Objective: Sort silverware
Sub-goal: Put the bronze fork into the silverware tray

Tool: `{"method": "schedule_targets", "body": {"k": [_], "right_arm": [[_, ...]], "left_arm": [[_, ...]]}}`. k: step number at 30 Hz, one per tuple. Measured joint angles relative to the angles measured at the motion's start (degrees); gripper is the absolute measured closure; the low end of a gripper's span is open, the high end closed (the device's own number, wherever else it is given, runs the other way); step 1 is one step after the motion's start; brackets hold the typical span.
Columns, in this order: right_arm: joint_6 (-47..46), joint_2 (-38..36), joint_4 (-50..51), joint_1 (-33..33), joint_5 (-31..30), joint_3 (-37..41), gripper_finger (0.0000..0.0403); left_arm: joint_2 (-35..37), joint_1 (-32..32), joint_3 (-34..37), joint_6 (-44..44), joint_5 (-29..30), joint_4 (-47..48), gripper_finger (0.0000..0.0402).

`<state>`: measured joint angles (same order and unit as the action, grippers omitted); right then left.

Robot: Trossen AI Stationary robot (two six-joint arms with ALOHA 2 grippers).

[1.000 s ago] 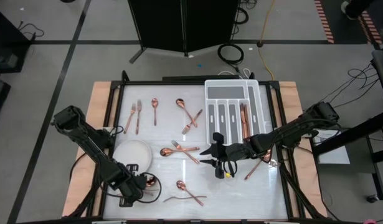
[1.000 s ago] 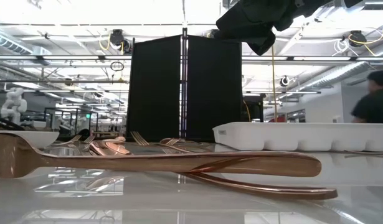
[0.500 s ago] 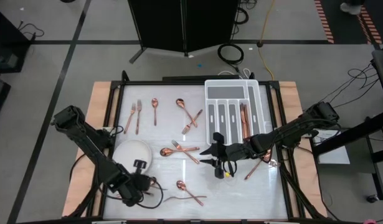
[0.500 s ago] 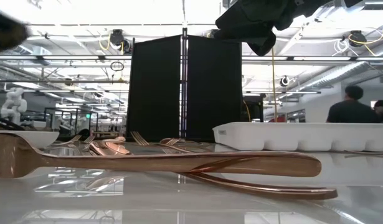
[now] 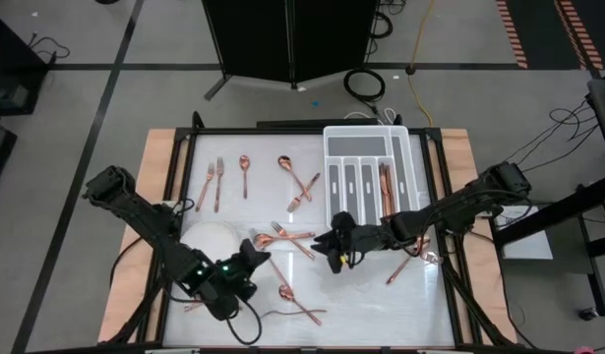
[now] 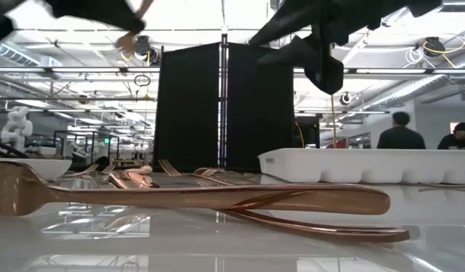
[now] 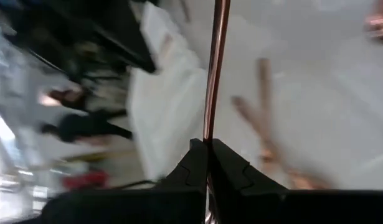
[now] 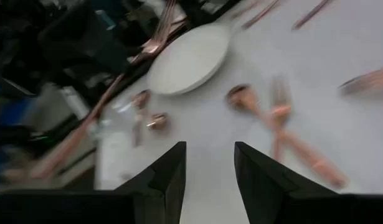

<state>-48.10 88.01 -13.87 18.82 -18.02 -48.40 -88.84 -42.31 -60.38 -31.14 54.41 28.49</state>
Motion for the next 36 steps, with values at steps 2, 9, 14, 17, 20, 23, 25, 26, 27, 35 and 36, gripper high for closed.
{"method": "schedule_targets", "body": {"k": [2, 9, 14, 17, 20, 23, 25, 26, 27, 35, 36], "right_arm": [[-1.34, 0.0, -2.03, -0.84, 3.78, 0.02, 0.0277], [-1.96, 0.0, -10.44, -2.12, 3.39, 0.02, 0.0277], [-1.66, -0.03, -10.93, -2.76, 4.7, -0.02, 0.0277], [-0.74, 0.0, -11.23, -2.74, 4.9, 0.0, 0.0277], [-0.52, 0.0, -11.22, -2.61, 5.86, 0.0, 0.0277], [-0.49, 0.0, -11.22, -2.42, 6.71, 0.0, 0.0277], [0.1, 0.0, -11.23, -2.24, 6.71, 0.0, 0.0277], [0.49, 0.0, -11.4, -2.24, 6.78, 0.0, 0.0277], [0.69, 0.0, -11.81, -2.22, 7.02, 0.0, 0.0277], [1.01, 0.0, -14.62, -1.45, 7.68, 0.0, 0.0277], [1.01, 0.0, -14.58, -1.27, 7.72, 0.0, 0.0277]], "left_arm": [[-0.18, 0.97, 0.0, -8.68, 1.97, -5.46, 0.0394], [-3.34, 4.09, -0.04, -35.99, 6.52, -22.16, 0.0395], [-5.56, 5.43, -0.04, -45.72, 6.7, -27.58, 0.0398], [-6.33, 6.07, -0.03, -47.43, 6.85, -29.01, 0.0398], [-6.45, 6.41, -0.02, -47.62, 6.82, -30.61, 0.0399], [-6.45, 6.72, -0.02, -47.82, 6.67, -32.2, 0.0399], [-6.45, 6.83, -0.02, -48.35, 6.49, -33.96, 0.0399], [-6.45, 6.91, -0.02, -49.21, 6.28, -34.47, 0.0399], [-6.45, 7.0, -0.02, -50.37, 5.92, -34.66, 0.0399], [-6.45, 8.86, 0.0, -53.71, 5.63, -37.44, 0.04], [-6.45, 8.99, 0.0, -53.69, 5.6, -37.59, 0.04]]}}
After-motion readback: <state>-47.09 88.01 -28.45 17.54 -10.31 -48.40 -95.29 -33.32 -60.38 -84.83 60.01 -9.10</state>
